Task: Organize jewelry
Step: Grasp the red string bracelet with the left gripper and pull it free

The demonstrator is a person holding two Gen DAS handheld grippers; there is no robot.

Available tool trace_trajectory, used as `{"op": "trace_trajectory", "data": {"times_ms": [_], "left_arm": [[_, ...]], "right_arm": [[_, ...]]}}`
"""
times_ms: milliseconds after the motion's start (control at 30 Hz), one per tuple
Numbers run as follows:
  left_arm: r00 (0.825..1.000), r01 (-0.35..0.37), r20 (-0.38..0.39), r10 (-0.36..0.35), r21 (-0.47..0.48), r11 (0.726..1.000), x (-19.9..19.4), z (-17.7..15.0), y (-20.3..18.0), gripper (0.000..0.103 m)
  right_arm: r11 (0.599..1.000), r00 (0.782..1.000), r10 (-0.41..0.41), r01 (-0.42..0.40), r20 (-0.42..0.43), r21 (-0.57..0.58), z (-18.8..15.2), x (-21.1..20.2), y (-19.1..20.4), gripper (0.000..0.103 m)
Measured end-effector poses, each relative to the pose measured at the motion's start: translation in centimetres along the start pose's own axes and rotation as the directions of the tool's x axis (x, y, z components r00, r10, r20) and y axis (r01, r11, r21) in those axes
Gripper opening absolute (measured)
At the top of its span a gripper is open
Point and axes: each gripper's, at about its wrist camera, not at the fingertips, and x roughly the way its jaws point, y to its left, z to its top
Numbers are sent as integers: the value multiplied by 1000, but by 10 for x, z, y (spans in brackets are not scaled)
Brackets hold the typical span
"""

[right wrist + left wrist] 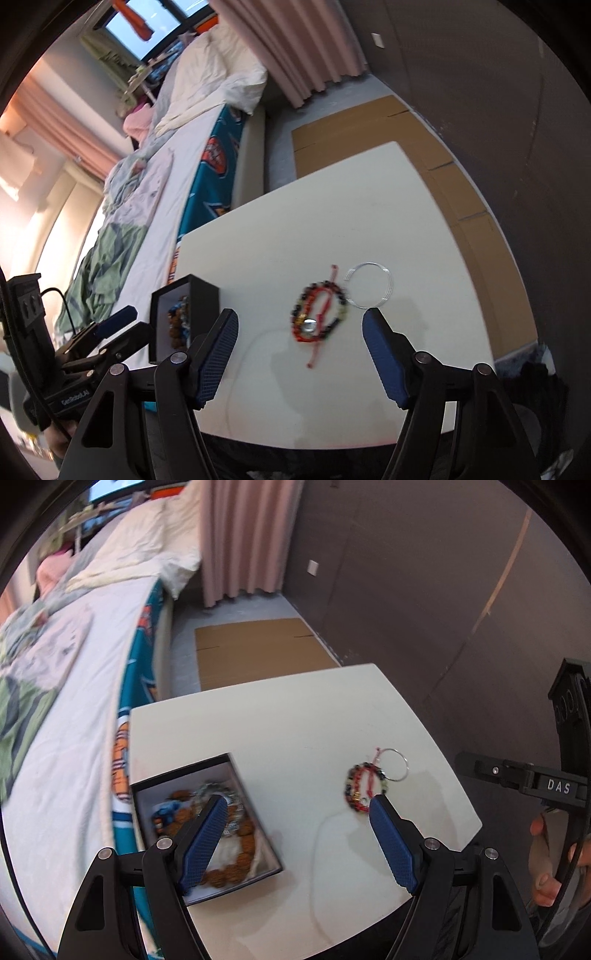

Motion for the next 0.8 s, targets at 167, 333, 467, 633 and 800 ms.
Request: {"op": "trace_trajectory", "data": {"times_ms": [167, 333, 467, 633, 800], "left_arm": [[998, 34, -45, -32, 54, 998, 18, 1, -26, 79], [995, 37, -91, -33, 49, 998, 40, 3, -41, 65], [987, 30, -157, -22, 45, 999, 59, 8, -50, 61], [977, 24, -212, -16, 35, 999, 75, 12, -58, 46], [965, 2, -262, 7, 34, 999, 94, 11, -65, 46]], "right_arm": [[998, 1000, 1, -2, 5, 62, -5, -2, -31, 70], [994, 1000, -6, 6, 2, 107, -12, -2, -56, 70], [989, 1000, -6, 5, 3, 146, -14, -4, -76, 70], [983, 1000, -6, 3, 14, 183, -15, -8, -93, 70], [980, 1000, 3, -7, 20, 199, -18, -9, -101, 70]]}}
